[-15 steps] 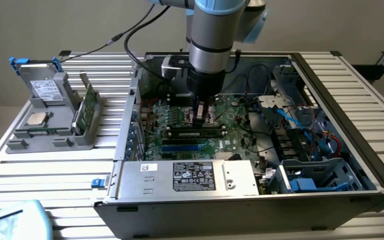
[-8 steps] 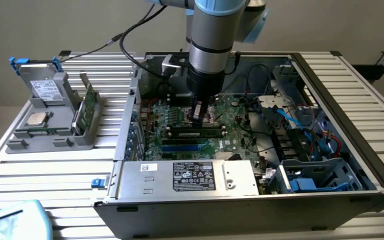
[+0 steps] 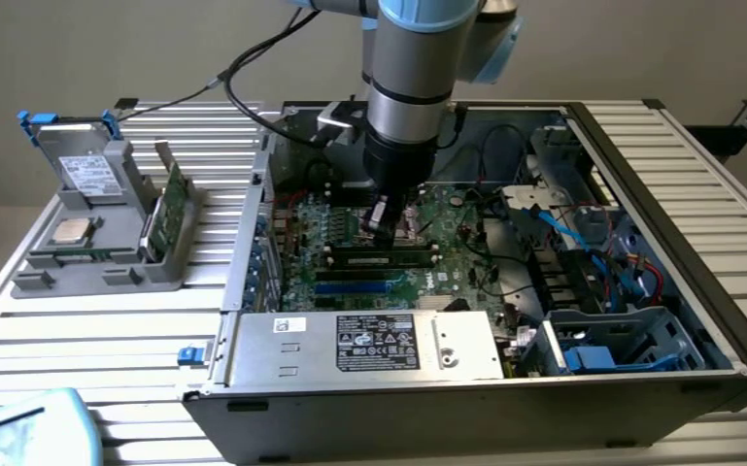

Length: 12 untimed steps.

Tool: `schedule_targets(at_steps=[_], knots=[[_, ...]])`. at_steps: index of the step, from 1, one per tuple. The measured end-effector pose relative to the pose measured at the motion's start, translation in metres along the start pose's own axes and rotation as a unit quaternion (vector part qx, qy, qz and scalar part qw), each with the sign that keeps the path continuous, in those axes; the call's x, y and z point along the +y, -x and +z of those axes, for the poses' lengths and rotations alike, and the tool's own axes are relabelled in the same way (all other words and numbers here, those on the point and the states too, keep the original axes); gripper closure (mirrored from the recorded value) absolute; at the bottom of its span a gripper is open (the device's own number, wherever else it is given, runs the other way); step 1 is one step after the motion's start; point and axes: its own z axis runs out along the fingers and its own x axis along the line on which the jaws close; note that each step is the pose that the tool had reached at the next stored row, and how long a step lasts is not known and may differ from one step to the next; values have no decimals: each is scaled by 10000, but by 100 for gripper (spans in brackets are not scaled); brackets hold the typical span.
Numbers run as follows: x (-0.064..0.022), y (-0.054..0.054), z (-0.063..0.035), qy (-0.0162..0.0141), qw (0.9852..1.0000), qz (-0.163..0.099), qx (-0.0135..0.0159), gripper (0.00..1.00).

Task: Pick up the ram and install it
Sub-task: 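Press down the ram until it locks into place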

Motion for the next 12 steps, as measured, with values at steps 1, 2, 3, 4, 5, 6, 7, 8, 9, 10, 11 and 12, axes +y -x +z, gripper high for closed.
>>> schedule_targets(at_steps=[1,2,3,4,5,6,7,8,9,10,11,12], knots=[[0,0,0,1,10000,82,-5,89],[0,0,0,3,9999,162,-10,89],[0,0,0,4,9997,243,-16,89],[0,0,0,5,9995,317,-21,89],[0,0,0,6,9992,387,-25,89],[0,0,0,7,9990,452,-28,89],[0,0,0,5,9987,507,-27,89],[-1,0,1,0,9985,552,-20,89],[-1,-1,0,-8,9983,586,-7,89],[-1,-2,0,-16,9981,613,7,89],[-1,-3,0,-25,9979,639,22,89],[-2,-3,-1,-33,9978,667,36,89]])
